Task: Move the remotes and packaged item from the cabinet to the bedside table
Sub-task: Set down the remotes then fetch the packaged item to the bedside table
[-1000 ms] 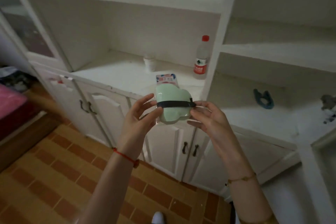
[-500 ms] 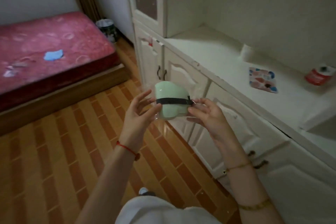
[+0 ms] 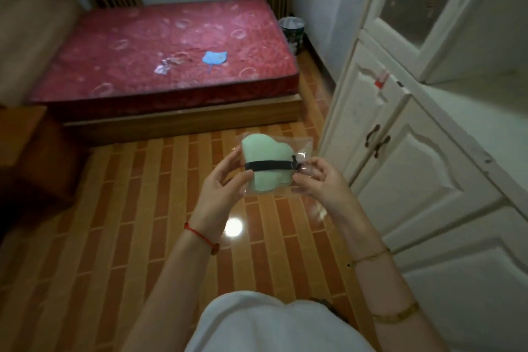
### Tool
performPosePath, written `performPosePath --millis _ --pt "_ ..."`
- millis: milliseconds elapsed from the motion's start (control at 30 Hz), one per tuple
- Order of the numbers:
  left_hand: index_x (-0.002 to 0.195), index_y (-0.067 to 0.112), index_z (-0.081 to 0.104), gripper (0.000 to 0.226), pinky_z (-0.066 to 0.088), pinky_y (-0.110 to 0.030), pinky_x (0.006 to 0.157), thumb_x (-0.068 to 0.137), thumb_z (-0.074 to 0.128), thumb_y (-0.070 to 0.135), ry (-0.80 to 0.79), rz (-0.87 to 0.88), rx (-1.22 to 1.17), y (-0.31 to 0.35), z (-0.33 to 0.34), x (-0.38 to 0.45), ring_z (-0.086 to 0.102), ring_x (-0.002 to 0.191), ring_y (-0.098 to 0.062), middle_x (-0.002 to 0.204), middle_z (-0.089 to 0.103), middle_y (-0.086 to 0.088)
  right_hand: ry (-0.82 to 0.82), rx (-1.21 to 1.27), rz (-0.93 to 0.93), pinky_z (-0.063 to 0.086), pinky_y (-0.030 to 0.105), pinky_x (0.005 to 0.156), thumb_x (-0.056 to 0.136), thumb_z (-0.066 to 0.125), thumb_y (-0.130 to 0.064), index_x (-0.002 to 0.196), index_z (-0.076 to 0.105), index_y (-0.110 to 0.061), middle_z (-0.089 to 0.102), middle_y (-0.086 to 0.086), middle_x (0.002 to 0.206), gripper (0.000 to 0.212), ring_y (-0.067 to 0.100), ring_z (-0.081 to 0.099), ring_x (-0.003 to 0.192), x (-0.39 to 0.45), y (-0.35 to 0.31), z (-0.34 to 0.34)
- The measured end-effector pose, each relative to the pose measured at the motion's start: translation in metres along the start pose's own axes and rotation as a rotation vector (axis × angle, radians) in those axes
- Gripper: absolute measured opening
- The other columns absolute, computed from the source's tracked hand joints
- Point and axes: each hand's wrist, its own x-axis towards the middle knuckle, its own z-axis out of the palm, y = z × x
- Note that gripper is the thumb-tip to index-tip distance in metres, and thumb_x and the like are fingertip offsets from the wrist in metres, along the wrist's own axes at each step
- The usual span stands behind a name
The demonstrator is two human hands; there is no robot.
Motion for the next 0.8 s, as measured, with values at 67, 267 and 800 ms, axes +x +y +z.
performPosePath --millis 67,267,800 --pt "0.142 0.029 0.047 0.056 0.052 -0.038 0.099 0.091 0.061 0.01 0.082 -0.011 -0.03 0.001 -0.021 0.005 0.059 0.122 -0.013 0.133 0.06 0.006 -0.081 -0.024 0.013 0.06 0.027 0.075 0.087 0.068 -0.008 0.115 0.057 -0.011 0.072 0.002 0.107 0.03 0.019 0.073 0.092 0.02 -0.004 0.022" --pt "0.14 0.027 0.049 0.055 0.057 -0.025 0.081 0.09 0.062 0.007 0.305 -0.004 -0.121 0.001 -0.077 0.018 0.067 0.109 -0.006 0.127 0.064 0.005 -0.314 -0.119 0.039 0.058 0.027 0.077 0.088 0.067 -0.011 0.116 0.057 -0.013 0.073 0.001 0.108 0.03 0.016 0.073 0.091 0.079 -0.011 0.087" --pt "0.141 0.027 0.048 0.057 0.05 -0.042 0.103 0.089 0.063 0.008 0.763 0.025 -0.229 0.051 -0.226 0.162 0.059 0.122 -0.018 0.133 0.06 0.001 -0.736 -0.3 0.025 0.053 0.014 0.06 0.085 0.07 -0.01 0.112 0.059 -0.013 0.074 -0.002 0.095 0.03 0.005 0.073 0.076 0.305 -0.074 0.28"
